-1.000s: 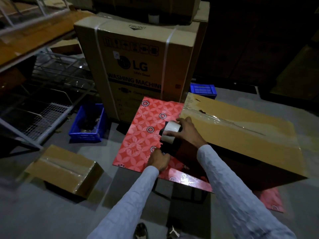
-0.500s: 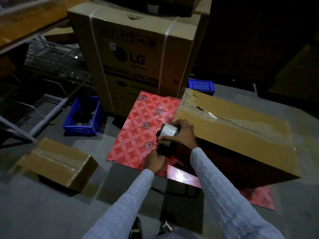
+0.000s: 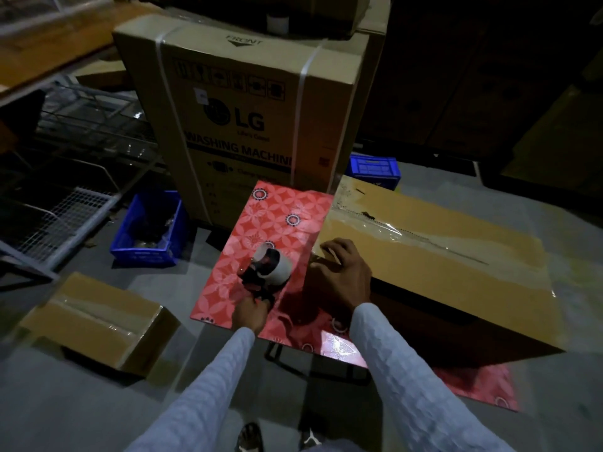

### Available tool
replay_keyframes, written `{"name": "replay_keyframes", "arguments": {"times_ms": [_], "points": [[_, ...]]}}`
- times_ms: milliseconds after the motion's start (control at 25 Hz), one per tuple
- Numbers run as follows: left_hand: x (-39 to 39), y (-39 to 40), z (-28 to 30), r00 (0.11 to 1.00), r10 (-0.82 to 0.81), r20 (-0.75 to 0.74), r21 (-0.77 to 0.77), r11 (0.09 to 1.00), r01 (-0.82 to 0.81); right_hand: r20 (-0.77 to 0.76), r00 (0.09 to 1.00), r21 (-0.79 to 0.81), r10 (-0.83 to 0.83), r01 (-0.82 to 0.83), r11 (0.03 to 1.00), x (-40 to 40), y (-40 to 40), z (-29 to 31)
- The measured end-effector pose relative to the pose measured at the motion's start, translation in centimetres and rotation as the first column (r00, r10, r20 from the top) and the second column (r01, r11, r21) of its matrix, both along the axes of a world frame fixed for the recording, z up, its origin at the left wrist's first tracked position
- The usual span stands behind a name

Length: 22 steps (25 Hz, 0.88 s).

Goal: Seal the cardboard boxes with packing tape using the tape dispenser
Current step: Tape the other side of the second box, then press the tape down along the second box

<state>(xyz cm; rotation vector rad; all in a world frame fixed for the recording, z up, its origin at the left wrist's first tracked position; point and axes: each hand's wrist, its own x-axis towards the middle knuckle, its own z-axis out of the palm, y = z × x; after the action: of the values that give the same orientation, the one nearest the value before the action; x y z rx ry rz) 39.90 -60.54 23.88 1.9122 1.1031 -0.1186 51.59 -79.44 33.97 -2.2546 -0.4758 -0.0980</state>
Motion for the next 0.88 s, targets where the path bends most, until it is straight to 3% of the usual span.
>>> {"name": "replay_keyframes", "arguments": {"times_ms": [320,440,520,560,640,680,760,800,880], "points": [[3.7,0.8,-3.1,0.953,-0.209,-0.220,0.104,0.966,0.236,0.152,0.988,-0.084,-0.038,0.051,0.995,1.5,0.5,-1.4],[4.3,1.1,-3.0,0.828,-0.342,-0.444,0.071,0.908,0.413,0.204,0.979,-0.098,-0.023,0.044,0.994,1.8,0.3,-1.7],[5.4,1.4,-1.4,0.808,-0.307,-0.504,0.066,0.918,0.390,0.232,0.973,-0.118,-0.006,0.034,0.992,1.9,0.2,-2.2],[6.0,1.6,-0.3,0.869,-0.242,-0.432,0.113,0.941,0.318,0.239,0.971,-0.127,-0.005,0.036,0.991,1.9,0.2,-2.4],[7.5,1.9,2.7,0.967,-0.229,-0.111,0.161,0.956,0.245,0.245,0.969,-0.133,-0.014,0.048,0.990,1.9,0.3,-2.6],[8.1,1.9,4.2,0.953,-0.293,0.077,0.143,0.949,0.280,0.244,0.970,-0.132,-0.016,0.049,0.990,1.9,0.3,-2.6],[8.7,1.3,6.3,0.883,-0.282,0.376,-0.054,0.944,0.325,0.259,0.966,-0.129,-0.011,0.045,0.991,1.8,0.3,-2.7],[8.6,1.0,6.7,0.859,-0.246,0.448,-0.152,0.926,0.345,0.266,0.964,-0.128,-0.006,0.042,0.991,1.7,0.2,-2.8],[8.7,0.6,6.3,0.841,-0.186,0.509,-0.205,0.922,0.328,0.261,0.965,-0.130,0.000,0.035,0.991,1.7,0.2,-2.9]]}}
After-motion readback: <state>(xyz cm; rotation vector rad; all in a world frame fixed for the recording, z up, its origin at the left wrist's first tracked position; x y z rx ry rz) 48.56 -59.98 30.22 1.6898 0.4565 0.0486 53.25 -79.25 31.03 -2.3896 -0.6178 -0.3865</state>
